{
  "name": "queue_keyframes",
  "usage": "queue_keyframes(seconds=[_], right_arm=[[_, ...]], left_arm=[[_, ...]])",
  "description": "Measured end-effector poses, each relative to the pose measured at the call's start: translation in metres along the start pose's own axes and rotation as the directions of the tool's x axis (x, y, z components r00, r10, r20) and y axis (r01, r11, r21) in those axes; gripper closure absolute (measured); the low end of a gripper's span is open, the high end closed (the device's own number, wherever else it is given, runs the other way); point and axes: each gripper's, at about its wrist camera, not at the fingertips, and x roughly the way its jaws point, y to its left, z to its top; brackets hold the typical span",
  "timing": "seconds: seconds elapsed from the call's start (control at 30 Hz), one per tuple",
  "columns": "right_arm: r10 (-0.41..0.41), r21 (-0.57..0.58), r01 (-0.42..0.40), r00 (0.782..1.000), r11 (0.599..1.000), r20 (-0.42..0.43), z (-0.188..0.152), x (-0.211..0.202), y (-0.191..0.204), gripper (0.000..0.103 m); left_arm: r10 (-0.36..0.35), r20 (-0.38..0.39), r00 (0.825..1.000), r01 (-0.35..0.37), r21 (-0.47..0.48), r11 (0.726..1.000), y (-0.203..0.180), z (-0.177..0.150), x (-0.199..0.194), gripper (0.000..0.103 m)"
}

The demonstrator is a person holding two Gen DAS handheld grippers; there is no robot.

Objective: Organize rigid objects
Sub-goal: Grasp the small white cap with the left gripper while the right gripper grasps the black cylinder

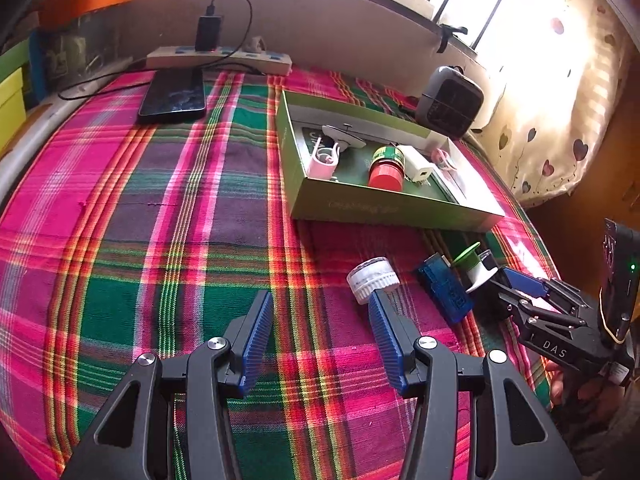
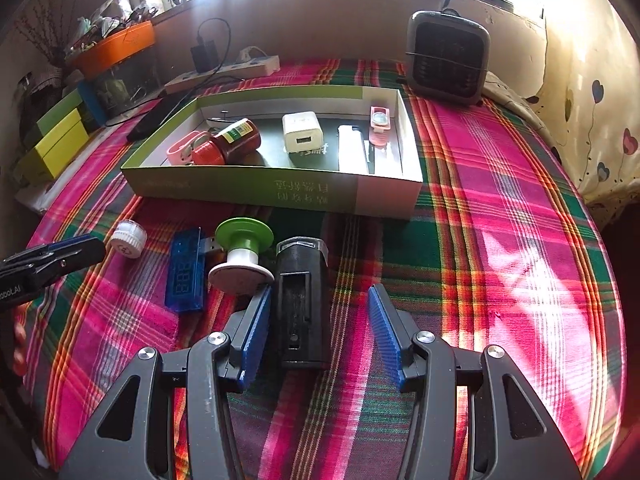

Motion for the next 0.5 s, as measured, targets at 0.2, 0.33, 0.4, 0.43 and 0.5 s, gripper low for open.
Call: queue_keyframes(seconds=[0.2, 0.33, 0.4, 0.43, 0.5], right_arm=[[-0.024, -0.034, 0.024, 1.0, 0.999, 0.008, 0.002, 0.002, -0.002, 0.053], [-0.027, -0.034, 0.027, 1.0, 0.999, 0.008, 0.004, 0.003, -0.007, 0.053], [-0.025, -0.034, 0.025, 1.0, 0.999, 0.007, 0.004, 0.003, -0.009, 0.053], [-0.024, -0.037, 0.024, 1.0, 0.999, 0.007, 0.004, 0.003, -0.01, 0.053], [-0.021, -0.042, 0.021, 1.0, 0.999, 0.006, 0.005, 0.003, -0.012, 0.053]], left_arm=[[0.001, -0.01, 1.0, -0.001, 0.005, 1.0, -0.008, 0.005, 0.007, 0.051], [0.003, -0.015, 1.0, -0.002, 0.017, 1.0, -0.018, 0.008, 0.011, 0.05], [0.004, -0.02, 1.0, -0.004, 0.026, 1.0, -0.022, 0.009, 0.013, 0.05], [0.007, -0.023, 1.0, -0.006, 0.028, 1.0, -0.024, 0.009, 0.015, 0.05], [0.018, -0.025, 1.0, -0.018, 0.034, 0.999, -0.027, 0.01, 0.017, 0.05]])
